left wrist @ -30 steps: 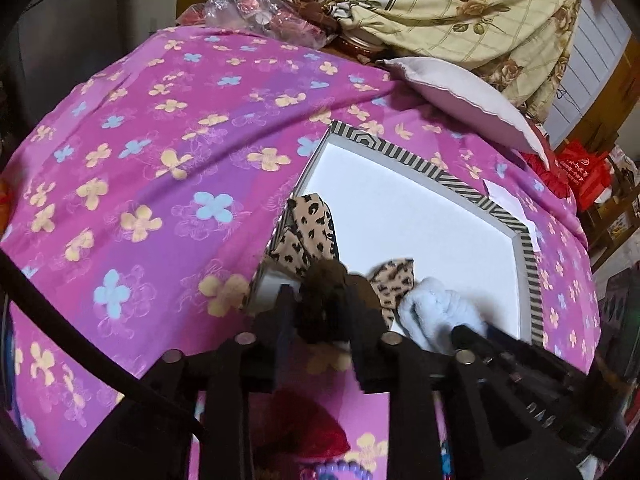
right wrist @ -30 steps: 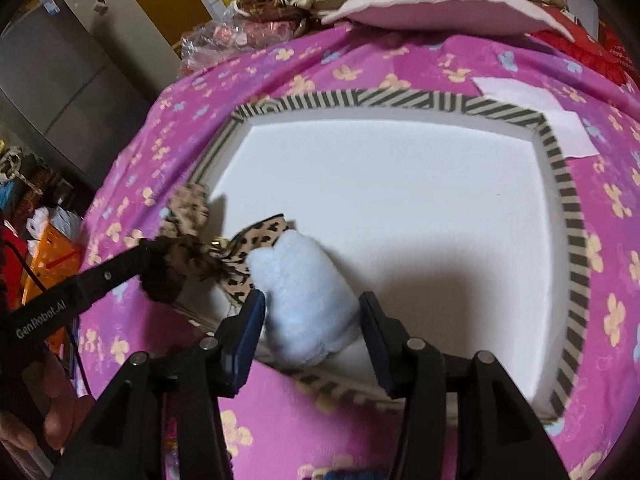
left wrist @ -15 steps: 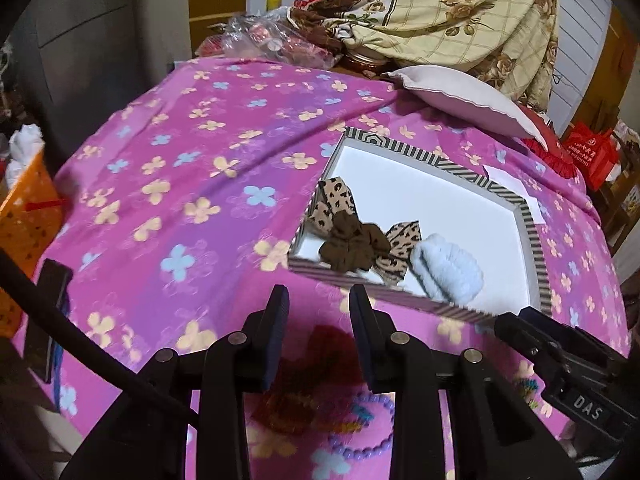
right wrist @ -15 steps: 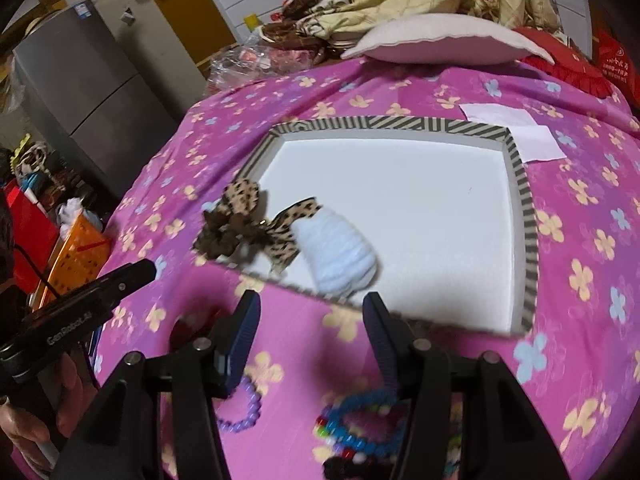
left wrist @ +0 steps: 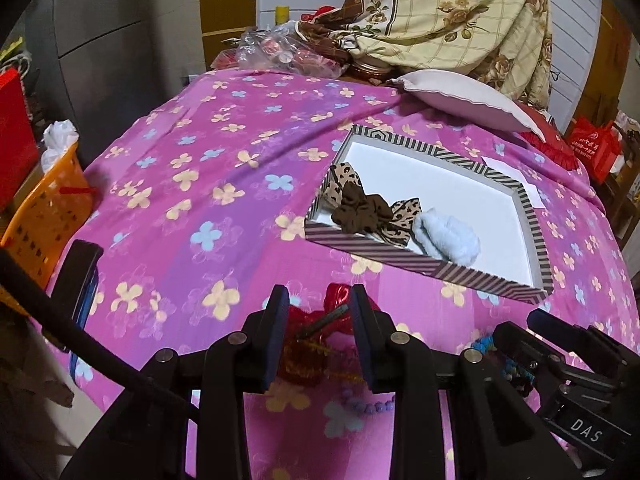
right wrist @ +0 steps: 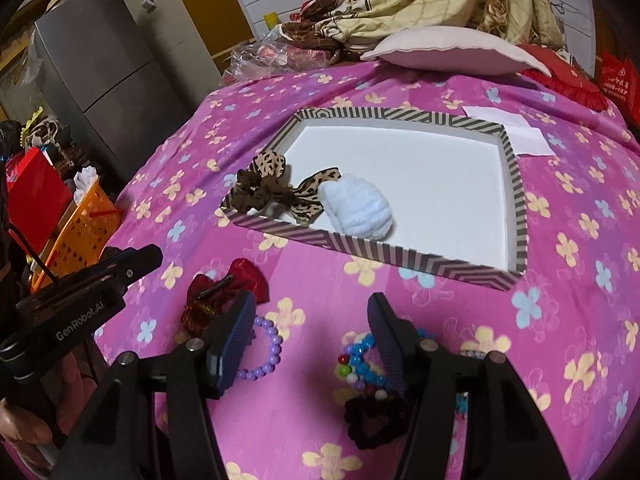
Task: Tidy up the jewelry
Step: 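Grasp the red bow clip with beads using the left tool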
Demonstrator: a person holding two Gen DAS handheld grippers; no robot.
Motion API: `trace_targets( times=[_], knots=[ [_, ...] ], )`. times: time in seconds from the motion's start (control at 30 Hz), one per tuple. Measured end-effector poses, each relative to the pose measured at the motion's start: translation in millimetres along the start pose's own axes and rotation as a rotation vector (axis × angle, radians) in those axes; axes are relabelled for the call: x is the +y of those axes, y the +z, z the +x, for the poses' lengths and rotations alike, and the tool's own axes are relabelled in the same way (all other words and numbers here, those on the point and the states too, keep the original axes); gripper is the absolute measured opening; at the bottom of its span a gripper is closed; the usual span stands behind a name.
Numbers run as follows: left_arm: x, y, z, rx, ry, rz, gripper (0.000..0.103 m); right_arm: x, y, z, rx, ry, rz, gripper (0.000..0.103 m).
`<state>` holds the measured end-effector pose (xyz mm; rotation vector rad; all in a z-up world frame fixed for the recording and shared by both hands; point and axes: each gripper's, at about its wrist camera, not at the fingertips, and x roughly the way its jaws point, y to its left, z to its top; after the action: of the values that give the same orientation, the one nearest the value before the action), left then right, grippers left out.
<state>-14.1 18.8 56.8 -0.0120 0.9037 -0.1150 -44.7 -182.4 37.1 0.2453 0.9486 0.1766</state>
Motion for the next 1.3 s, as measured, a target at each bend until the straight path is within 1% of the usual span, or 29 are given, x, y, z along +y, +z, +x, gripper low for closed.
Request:
trace_targets(
  times=[0.3,0.9,1.3],
  knots=[
    [-1.1,-14.4,-11.4,0.0,0.005,-0.004,0.052,1.0,-13.3,-16.1,-0.007,-0.015,-0.009,0.067],
    [-10.5,-36.3,-28.2,0.01,0.0,-0.006,0.052,-8.2,-36.7,-41.5,-0.018,-0.019,0.0,0.069],
    [-16.5,-43.4,-33.4,0.015,0.0,0.005,0.052,-9.6,-43.3,-49.0,-0.018,-0.02,-0.003,0.071]
  ],
)
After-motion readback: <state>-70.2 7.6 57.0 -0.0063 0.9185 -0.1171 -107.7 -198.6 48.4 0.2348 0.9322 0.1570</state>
